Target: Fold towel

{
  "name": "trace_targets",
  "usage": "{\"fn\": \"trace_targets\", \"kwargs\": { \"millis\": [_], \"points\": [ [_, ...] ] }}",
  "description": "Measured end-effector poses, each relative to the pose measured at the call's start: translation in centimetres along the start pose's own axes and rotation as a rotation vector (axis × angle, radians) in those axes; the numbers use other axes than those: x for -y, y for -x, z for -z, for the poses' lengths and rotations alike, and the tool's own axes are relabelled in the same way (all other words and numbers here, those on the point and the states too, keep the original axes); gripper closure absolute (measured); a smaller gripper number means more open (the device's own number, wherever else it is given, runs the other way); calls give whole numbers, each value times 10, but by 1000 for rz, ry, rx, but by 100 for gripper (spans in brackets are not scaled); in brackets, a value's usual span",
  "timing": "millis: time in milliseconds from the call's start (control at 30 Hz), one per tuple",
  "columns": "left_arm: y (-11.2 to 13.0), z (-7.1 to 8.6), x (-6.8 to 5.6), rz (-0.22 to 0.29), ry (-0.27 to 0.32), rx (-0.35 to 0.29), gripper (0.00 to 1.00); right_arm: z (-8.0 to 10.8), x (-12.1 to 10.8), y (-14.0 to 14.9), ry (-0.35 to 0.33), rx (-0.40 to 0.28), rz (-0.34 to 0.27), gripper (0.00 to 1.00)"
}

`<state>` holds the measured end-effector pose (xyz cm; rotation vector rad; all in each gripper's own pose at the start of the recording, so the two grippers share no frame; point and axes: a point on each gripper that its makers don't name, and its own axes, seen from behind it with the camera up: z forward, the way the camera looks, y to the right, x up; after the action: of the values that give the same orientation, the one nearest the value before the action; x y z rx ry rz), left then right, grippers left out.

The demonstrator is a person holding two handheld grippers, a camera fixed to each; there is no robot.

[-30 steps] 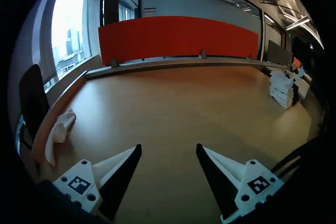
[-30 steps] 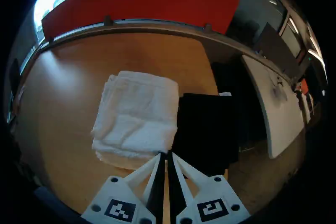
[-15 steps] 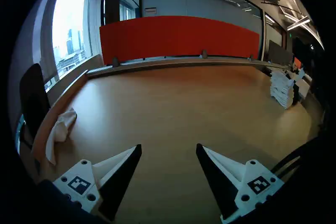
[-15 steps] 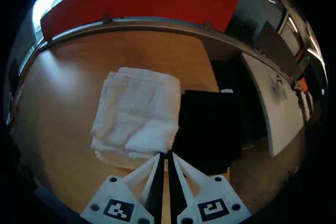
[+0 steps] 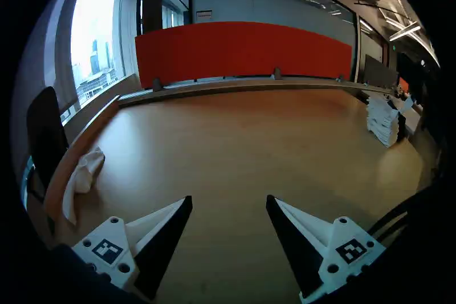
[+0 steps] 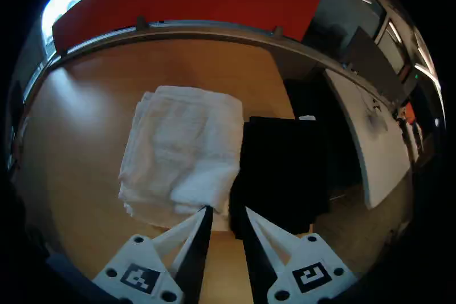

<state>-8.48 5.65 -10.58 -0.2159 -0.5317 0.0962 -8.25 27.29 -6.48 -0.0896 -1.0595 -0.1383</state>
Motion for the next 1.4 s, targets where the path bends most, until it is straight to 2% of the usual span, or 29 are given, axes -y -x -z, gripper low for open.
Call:
{"fn": "trace_targets", "kwargs": {
  "millis": [233, 367, 600, 800, 1167, 1400],
  "points": [
    [-1, 0, 0, 3, -1, -2, 4, 3, 4, 3, -2, -11, 14, 8],
    [0, 0, 1, 4, -1, -4, 4, 5, 5, 3, 0, -28, 13, 0],
    [-3, 0, 1, 8, -3, -9, 4, 11, 11, -3, 2, -87, -23, 0],
    [-3, 0, 2, 11, -6, -9, 4, 18, 19, -15, 2, -174, -84, 0],
    [-7, -1, 5, 29, -12, -14, 3, 39, 23, -56, 50, -442, -200, 0],
    [-10, -1, 4, 26, -11, -16, 4, 61, 24, -81, 92, -620, -247, 0]
  ]
}}
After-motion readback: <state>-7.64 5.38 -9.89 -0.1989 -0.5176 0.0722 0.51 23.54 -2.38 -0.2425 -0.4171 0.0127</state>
